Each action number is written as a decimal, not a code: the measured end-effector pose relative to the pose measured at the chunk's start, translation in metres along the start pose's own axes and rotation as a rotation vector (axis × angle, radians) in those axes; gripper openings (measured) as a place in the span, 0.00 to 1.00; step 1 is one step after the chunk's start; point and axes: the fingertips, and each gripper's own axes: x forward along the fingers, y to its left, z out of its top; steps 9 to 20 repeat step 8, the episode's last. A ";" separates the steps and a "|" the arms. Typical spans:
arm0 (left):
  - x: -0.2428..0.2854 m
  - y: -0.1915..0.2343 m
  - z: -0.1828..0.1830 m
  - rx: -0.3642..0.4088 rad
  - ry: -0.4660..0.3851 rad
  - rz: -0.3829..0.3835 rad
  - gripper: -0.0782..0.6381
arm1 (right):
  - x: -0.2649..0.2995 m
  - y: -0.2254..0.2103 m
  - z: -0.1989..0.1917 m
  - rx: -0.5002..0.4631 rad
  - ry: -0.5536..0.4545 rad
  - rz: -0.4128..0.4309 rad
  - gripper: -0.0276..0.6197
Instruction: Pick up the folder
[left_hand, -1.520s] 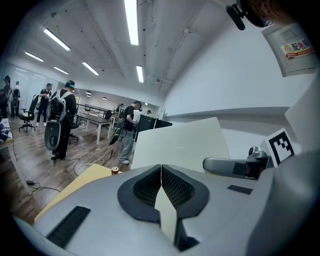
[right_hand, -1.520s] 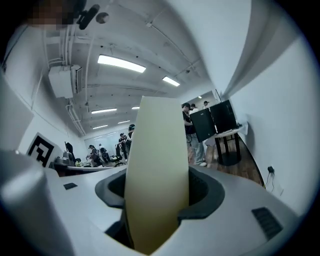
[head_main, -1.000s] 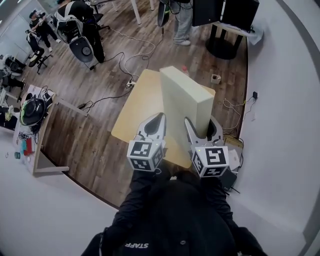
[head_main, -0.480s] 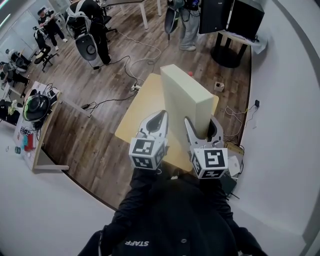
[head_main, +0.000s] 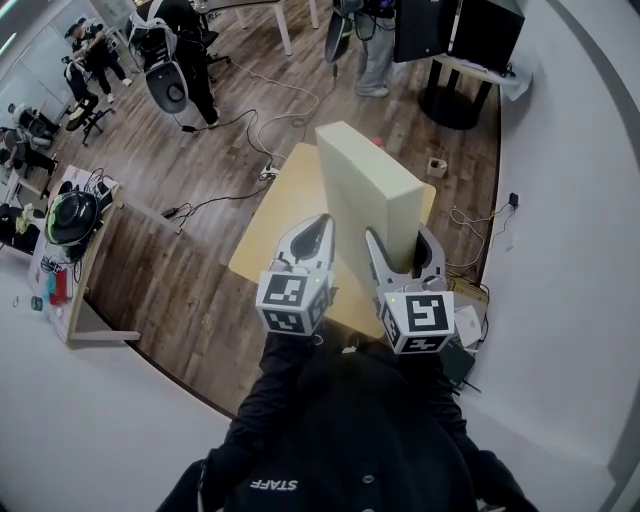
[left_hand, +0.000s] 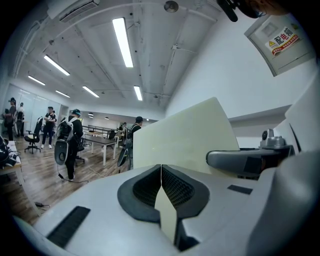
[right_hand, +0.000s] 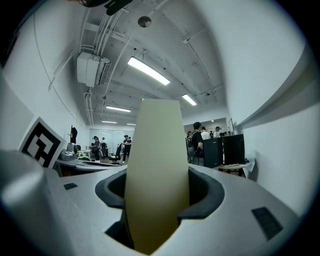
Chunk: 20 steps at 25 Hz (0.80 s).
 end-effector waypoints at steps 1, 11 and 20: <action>0.000 -0.001 0.000 0.000 0.001 0.001 0.16 | 0.000 -0.001 0.000 0.000 -0.001 0.000 0.47; 0.004 -0.007 -0.001 -0.001 0.002 0.006 0.16 | -0.003 -0.006 0.000 0.014 0.000 0.012 0.47; 0.004 -0.007 -0.001 -0.001 0.002 0.006 0.16 | -0.003 -0.006 0.000 0.014 0.000 0.012 0.47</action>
